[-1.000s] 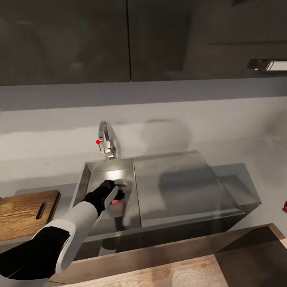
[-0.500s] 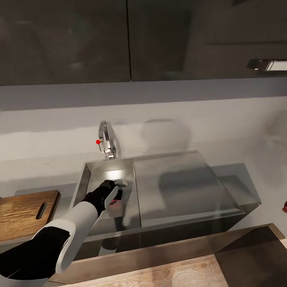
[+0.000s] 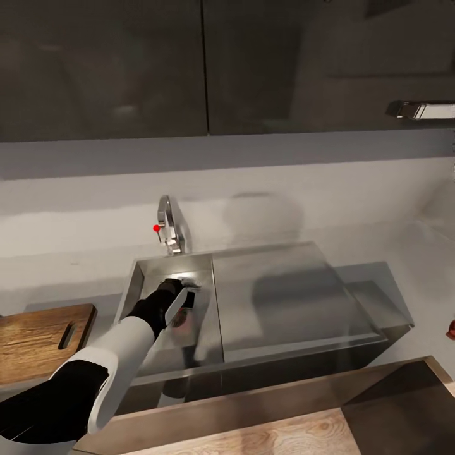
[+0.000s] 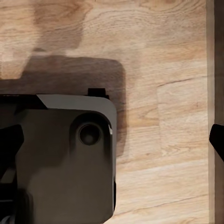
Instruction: In the kitchen, take the Vidalia onion out of the sink, dice it on the chopping board with the paring knife, put the diced onion into the bowl on the countertop, then place both the paring knife and the chopping board into the sink.
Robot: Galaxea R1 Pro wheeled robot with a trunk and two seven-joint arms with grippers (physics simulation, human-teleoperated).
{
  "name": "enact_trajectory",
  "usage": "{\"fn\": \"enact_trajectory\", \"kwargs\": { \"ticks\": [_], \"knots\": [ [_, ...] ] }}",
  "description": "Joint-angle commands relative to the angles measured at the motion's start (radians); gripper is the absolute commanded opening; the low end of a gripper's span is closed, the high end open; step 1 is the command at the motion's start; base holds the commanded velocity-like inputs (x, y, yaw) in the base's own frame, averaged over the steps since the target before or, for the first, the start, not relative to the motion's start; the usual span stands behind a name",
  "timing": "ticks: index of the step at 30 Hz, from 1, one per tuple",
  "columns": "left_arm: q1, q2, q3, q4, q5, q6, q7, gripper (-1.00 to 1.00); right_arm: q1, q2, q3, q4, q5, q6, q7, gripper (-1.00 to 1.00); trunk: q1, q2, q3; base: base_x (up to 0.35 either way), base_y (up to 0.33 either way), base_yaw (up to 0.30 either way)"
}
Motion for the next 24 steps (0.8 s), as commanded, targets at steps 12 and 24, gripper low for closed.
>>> {"fn": "enact_trajectory", "kwargs": {
  "ticks": [12,24],
  "knots": [
    [-0.001,-0.001,-0.003,-0.025,0.012,0.04,0.009,-1.0,0.0,-0.001,0.006,-0.004,-0.048,-0.116,-0.012,1.0,0.001,-0.002,0.017,0.0,0.0,0.0],
    [0.003,0.001,-0.003,-0.376,0.013,0.329,0.01,-1.0,0.0,-0.003,0.006,-0.005,-0.102,-0.227,-0.009,1.0,0.001,-0.002,0.035,0.0,0.0,0.0]
  ]
}}
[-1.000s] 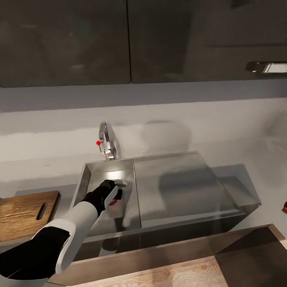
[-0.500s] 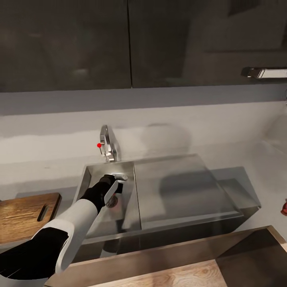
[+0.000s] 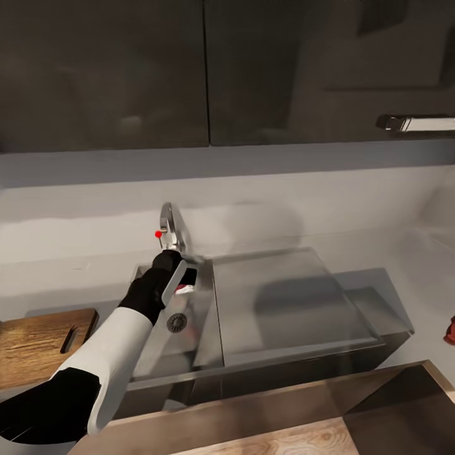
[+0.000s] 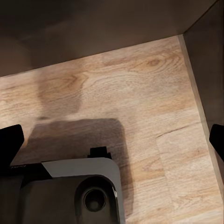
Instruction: In the kitchen, take the Vidalia onion out of the sink, dice it on the chopping board with the paring knife, put the diced onion into the bowl on the countertop, then place both the paring knife and the chopping board into the sink.
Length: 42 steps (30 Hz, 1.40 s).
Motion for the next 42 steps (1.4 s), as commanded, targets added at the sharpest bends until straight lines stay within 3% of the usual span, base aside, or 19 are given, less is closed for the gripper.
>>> {"fn": "enact_trajectory", "kwargs": {
  "ticks": [1,10,21,32,42],
  "knots": [
    [0.0,0.001,-0.002,-0.016,0.011,0.007,0.009,-1.0,0.0,-0.001,0.009,-0.003,-0.007,-0.002,-0.007,1.0,0.001,-0.002,-0.001,0.0,0.0,0.0],
    [0.001,0.003,-0.002,-0.039,0.011,0.014,0.009,-1.0,0.0,-0.002,0.009,-0.002,-0.012,-0.01,-0.006,1.0,0.001,-0.002,0.012,-0.018,0.0,0.0],
    [0.001,0.003,-0.001,-0.039,0.011,0.014,0.009,-1.0,0.0,-0.001,0.009,-0.002,-0.012,-0.012,-0.006,1.0,0.001,-0.002,0.029,-0.278,0.037,0.0],
    [0.001,0.003,0.0,-0.04,0.011,0.014,0.009,-1.0,0.0,0.0,0.009,-0.002,-0.012,-0.012,-0.009,1.0,0.001,-0.002,0.046,-0.24,0.212,0.006],
    [0.001,0.003,0.0,-0.047,0.01,0.014,0.009,-1.0,0.0,0.0,0.009,-0.002,-0.012,-0.012,-0.01,1.0,0.001,-0.002,0.058,-0.063,0.29,0.166]
  ]
}}
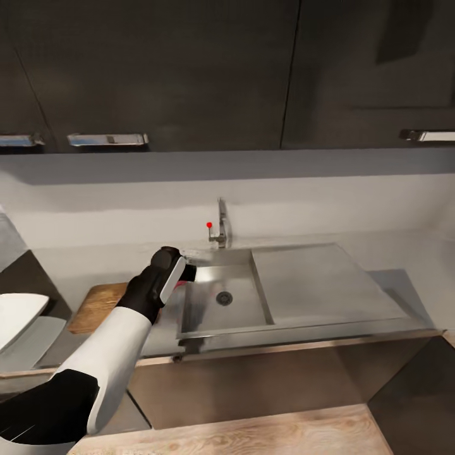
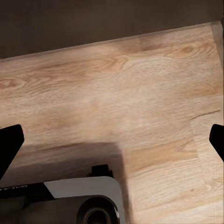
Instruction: In the kitchen, take the Vidalia onion out of the sink, dice it on the chopping board with the paring knife, put the diced onion into the bowl on the countertop, then place both the paring knife and the chopping board into the sink.
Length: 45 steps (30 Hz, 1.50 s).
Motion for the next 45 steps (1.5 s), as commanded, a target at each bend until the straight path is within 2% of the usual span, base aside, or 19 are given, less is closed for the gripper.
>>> {"fn": "enact_trajectory", "kwargs": {
  "ticks": [1,11,25,35,45],
  "knots": [
    [-0.001,0.0,-0.003,-0.001,0.01,0.002,0.008,-1.0,0.0,-0.001,0.008,-0.003,-0.005,-0.002,-0.007,1.0,0.001,-0.002,-0.001,-0.004,0.302,0.204],
    [-0.001,0.0,-0.003,-0.003,0.009,0.002,0.008,-1.0,0.0,-0.001,0.008,-0.003,-0.005,-0.002,-0.008,1.0,0.001,-0.002,0.01,-0.001,0.28,0.206],
    [-0.001,0.002,-0.002,0.016,0.009,0.002,0.008,-1.0,0.0,-0.001,0.008,-0.003,-0.005,-0.002,-0.007,1.0,0.001,-0.002,0.013,0.0,0.016,0.055],
    [-0.001,0.013,-0.002,0.04,0.009,0.001,0.008,-1.0,0.0,-0.002,0.008,-0.003,-0.005,-0.002,-0.007,1.0,0.001,-0.002,0.013,-0.017,0.048,0.004],
    [-0.001,0.014,-0.002,0.042,0.009,0.001,0.008,-1.0,0.0,-0.002,0.008,-0.003,-0.005,-0.002,-0.008,1.0,0.001,-0.002,0.013,-0.002,0.172,0.208]
  ]
}}
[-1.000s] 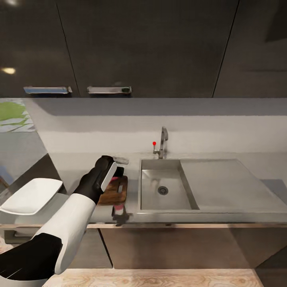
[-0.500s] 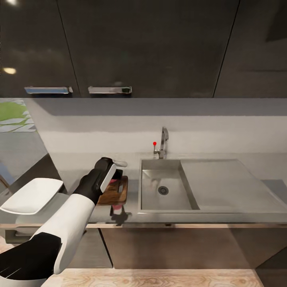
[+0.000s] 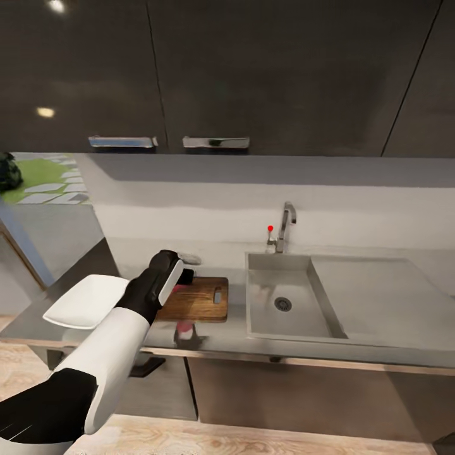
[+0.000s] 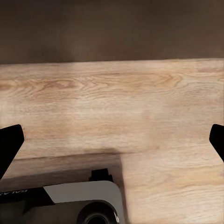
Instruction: In the kitchen, take the Vidalia onion out of the sink, dice it on the chopping board with the paring knife, put the diced onion into the bowl on the countertop, then place both the paring knife and the chopping board into the sink.
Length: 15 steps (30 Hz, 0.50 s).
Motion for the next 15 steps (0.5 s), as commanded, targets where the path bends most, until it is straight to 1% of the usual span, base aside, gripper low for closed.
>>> {"fn": "enact_trajectory", "kwargs": {
  "ticks": [1,5,7,15],
  "knots": [
    [-0.001,0.0,-0.002,0.002,0.01,0.002,0.009,-1.0,0.0,-0.001,0.009,-0.003,-0.004,-0.001,-0.008,1.0,0.001,-0.002,-0.002,0.0,0.031,0.243],
    [-0.002,0.0,-0.002,0.009,0.01,0.002,0.009,-1.0,0.0,-0.001,0.009,-0.003,-0.004,-0.001,-0.008,1.0,0.001,-0.002,-0.002,0.0,0.014,0.244],
    [-0.001,-0.001,-0.002,0.013,0.01,0.002,0.009,-1.0,0.0,-0.001,0.009,-0.003,-0.004,-0.001,-0.007,1.0,0.001,-0.002,-0.002,0.0,0.003,0.159],
    [-0.001,-0.001,-0.003,0.032,0.01,0.001,0.009,-1.0,0.0,-0.001,0.009,-0.003,-0.004,-0.001,-0.006,1.0,0.001,-0.002,-0.002,0.0,0.001,0.025]
  ]
}}
